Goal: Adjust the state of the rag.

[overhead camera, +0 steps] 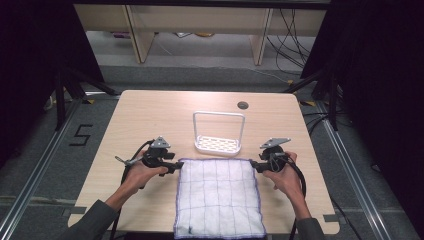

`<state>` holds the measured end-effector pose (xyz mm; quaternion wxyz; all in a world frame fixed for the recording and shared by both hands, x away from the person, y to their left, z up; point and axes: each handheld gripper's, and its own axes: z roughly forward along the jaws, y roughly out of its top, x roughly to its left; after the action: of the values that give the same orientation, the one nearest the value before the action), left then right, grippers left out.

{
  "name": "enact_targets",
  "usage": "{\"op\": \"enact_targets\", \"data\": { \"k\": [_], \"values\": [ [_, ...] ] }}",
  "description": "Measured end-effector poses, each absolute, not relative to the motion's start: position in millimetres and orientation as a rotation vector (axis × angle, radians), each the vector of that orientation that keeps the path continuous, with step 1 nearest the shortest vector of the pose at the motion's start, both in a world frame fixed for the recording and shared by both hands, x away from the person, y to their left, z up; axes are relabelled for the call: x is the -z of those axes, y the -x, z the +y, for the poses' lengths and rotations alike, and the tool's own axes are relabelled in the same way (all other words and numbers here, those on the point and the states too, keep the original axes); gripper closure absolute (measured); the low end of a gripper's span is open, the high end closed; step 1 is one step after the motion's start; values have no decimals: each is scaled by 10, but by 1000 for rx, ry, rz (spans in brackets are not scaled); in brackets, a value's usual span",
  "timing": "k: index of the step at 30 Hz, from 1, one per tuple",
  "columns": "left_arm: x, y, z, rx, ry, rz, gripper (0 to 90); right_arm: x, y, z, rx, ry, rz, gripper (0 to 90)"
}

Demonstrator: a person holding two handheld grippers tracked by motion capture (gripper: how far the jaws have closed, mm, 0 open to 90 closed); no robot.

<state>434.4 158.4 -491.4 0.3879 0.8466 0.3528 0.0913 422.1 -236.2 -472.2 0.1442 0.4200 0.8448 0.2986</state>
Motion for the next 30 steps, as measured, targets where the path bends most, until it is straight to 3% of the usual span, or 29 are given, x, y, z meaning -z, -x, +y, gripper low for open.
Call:
{"op": "enact_targets", "data": {
  "k": [18, 26, 30],
  "values": [
    [4991, -4491, 1502, -203, -2171, 912, 487, 4868, -4403, -2249, -878, -1254, 2458, 543],
    [5015, -4518, 1421, -194, -2201, 877, 588, 4919, -4473, -2244, -856, -1253, 2485, 603],
    [5021, -4511, 1396, -201, -2201, 861, 689, 4940, -4484, -2242, -860, -1262, 2498, 662]
  ]
}}
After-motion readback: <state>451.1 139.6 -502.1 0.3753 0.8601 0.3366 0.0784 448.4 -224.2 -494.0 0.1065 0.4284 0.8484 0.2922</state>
